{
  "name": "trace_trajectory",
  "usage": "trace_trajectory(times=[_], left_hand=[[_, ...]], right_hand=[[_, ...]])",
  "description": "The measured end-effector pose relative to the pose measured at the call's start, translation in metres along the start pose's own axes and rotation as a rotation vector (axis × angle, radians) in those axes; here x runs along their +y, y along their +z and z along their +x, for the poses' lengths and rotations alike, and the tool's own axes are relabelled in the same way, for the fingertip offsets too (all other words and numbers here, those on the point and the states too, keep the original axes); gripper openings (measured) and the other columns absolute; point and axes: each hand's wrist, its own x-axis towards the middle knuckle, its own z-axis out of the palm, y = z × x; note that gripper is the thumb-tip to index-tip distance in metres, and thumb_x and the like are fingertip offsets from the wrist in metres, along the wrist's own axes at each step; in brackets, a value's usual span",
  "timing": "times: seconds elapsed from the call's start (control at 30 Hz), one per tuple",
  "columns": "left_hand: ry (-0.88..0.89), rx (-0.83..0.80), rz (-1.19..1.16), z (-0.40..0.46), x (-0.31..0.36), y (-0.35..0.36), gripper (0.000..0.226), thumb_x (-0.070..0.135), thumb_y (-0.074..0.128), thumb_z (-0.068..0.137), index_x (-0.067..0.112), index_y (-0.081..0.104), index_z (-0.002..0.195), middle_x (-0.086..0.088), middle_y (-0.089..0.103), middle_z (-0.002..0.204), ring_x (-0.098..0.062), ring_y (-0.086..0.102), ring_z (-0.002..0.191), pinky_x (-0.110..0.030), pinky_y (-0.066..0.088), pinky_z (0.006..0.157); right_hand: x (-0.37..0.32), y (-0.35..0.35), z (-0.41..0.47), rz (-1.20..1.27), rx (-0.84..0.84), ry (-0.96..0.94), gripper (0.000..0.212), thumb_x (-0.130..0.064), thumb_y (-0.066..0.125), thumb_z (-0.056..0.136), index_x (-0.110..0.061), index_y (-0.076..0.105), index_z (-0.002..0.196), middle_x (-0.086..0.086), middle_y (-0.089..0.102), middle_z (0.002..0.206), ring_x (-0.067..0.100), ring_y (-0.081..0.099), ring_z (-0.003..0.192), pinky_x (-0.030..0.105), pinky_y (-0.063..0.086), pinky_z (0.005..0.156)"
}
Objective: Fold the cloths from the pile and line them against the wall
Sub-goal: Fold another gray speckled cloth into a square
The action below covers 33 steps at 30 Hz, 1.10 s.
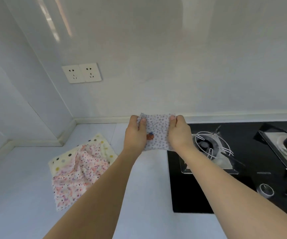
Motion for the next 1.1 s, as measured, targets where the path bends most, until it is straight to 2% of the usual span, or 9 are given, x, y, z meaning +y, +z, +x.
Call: trace_trajectory(times=[0.17, 0.3, 0.43, 0.53, 0.63, 0.8, 0.93, 1.03, 1.1], left_hand=[[-0.008, -0.109, -0.005, -0.014, 0.064, 0.03, 0.024, 0.034, 0.039, 0.103, 0.012, 0.046, 0.097, 0.003, 0.057, 0.084, -0.012, 0.06, 0.077, -0.025, 0.052, 0.056], [-0.028, -0.138, -0.055, -0.026, 0.093, 0.079, 0.025, 0.036, 0.04, 0.102, 0.012, 0.048, 0.098, 0.0, 0.061, 0.091, -0.017, 0.064, 0.087, -0.044, 0.059, 0.074], [-0.033, -0.135, -0.062, -0.046, 0.116, 0.147, 0.028, 0.036, 0.038, 0.103, 0.01, 0.047, 0.098, -0.003, 0.058, 0.086, -0.016, 0.06, 0.081, -0.05, 0.056, 0.081], [-0.049, -0.155, -0.076, -0.061, 0.14, 0.202, 0.03, 0.04, 0.036, 0.103, 0.012, 0.048, 0.105, -0.005, 0.061, 0.099, -0.017, 0.062, 0.092, -0.045, 0.056, 0.082], [-0.052, -0.184, -0.057, -0.076, 0.161, 0.25, 0.031, 0.039, 0.033, 0.103, 0.013, 0.048, 0.111, -0.001, 0.059, 0.103, -0.011, 0.059, 0.093, -0.035, 0.053, 0.079], [-0.1, -0.22, -0.093, -0.075, 0.182, 0.31, 0.029, 0.034, 0.034, 0.104, 0.012, 0.05, 0.113, 0.0, 0.059, 0.103, -0.007, 0.058, 0.089, -0.021, 0.043, 0.063], [-0.089, -0.279, -0.049, -0.069, 0.188, 0.37, 0.026, 0.032, 0.033, 0.105, 0.01, 0.047, 0.104, 0.002, 0.053, 0.088, -0.005, 0.052, 0.077, -0.019, 0.038, 0.058], [-0.115, -0.342, -0.042, -0.073, 0.192, 0.429, 0.03, 0.034, 0.034, 0.104, 0.009, 0.049, 0.108, -0.009, 0.059, 0.101, -0.017, 0.06, 0.091, -0.028, 0.049, 0.066], [-0.142, -0.371, -0.049, -0.083, 0.202, 0.467, 0.03, 0.034, 0.034, 0.104, 0.009, 0.049, 0.111, -0.005, 0.059, 0.099, -0.016, 0.06, 0.089, -0.025, 0.048, 0.063]], right_hand=[[-0.021, -0.068, -0.001, 0.023, 0.067, 0.08, 0.04, -0.038, 0.029, 0.103, -0.004, 0.049, 0.097, 0.011, 0.058, 0.088, 0.025, 0.054, 0.08, 0.041, 0.046, 0.075], [-0.009, -0.124, 0.01, 0.019, 0.083, 0.084, 0.039, -0.038, 0.029, 0.103, -0.006, 0.05, 0.098, 0.007, 0.058, 0.087, 0.023, 0.057, 0.081, 0.041, 0.048, 0.075], [0.017, -0.196, 0.026, -0.022, 0.07, 0.058, 0.038, -0.039, 0.028, 0.103, -0.009, 0.051, 0.097, 0.001, 0.058, 0.086, 0.016, 0.056, 0.078, 0.033, 0.044, 0.066], [0.041, -0.251, 0.04, -0.038, 0.078, 0.043, 0.037, -0.039, 0.028, 0.103, -0.01, 0.05, 0.098, -0.001, 0.055, 0.085, 0.013, 0.053, 0.077, 0.034, 0.043, 0.07], [0.066, -0.299, 0.052, -0.057, 0.087, 0.063, 0.039, -0.04, 0.027, 0.103, -0.009, 0.05, 0.098, 0.001, 0.055, 0.086, 0.018, 0.054, 0.08, 0.034, 0.041, 0.072], [0.097, -0.348, 0.075, -0.063, 0.089, 0.089, 0.037, -0.04, 0.028, 0.103, -0.01, 0.049, 0.096, 0.003, 0.055, 0.09, 0.021, 0.054, 0.087, 0.036, 0.042, 0.078], [0.124, -0.388, 0.096, -0.021, 0.148, 0.136, 0.036, -0.039, 0.029, 0.103, -0.009, 0.05, 0.1, 0.0, 0.053, 0.09, 0.019, 0.052, 0.087, 0.033, 0.039, 0.076], [0.158, -0.43, 0.11, -0.005, 0.179, 0.196, 0.037, -0.04, 0.029, 0.103, -0.01, 0.051, 0.105, 0.002, 0.056, 0.097, 0.02, 0.054, 0.094, 0.034, 0.043, 0.08], [0.182, -0.464, 0.12, -0.02, 0.187, 0.213, 0.036, -0.04, 0.029, 0.103, -0.011, 0.05, 0.1, -0.001, 0.053, 0.09, 0.019, 0.054, 0.091, 0.032, 0.04, 0.078]])
